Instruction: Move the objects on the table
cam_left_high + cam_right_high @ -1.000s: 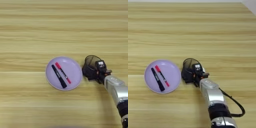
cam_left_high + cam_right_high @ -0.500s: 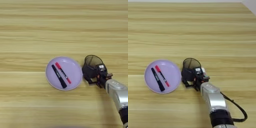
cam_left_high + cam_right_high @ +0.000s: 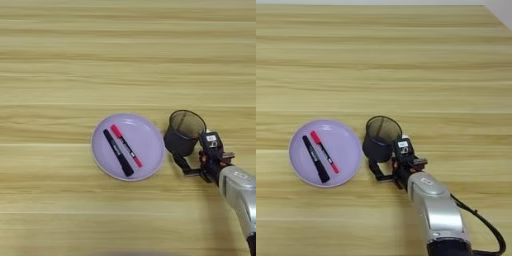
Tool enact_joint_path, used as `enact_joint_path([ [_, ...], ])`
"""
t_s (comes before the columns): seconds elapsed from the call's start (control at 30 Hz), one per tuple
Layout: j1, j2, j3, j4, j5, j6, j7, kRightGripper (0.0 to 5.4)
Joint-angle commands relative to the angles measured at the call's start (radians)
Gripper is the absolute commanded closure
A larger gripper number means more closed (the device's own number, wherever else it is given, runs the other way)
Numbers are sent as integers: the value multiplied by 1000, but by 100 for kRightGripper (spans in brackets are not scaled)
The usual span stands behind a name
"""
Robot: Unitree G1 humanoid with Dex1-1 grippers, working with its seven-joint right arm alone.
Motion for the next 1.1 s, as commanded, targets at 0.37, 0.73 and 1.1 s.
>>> enact_joint_path([
  [0.37, 3, -26, -68, -81, 2, -28, -48, 3],
  [0.73, -4, 3, -87, -53, 6, -53, -99, 3],
  [1.1, -27, 22, -99, 4, 4, -75, -138, 3],
])
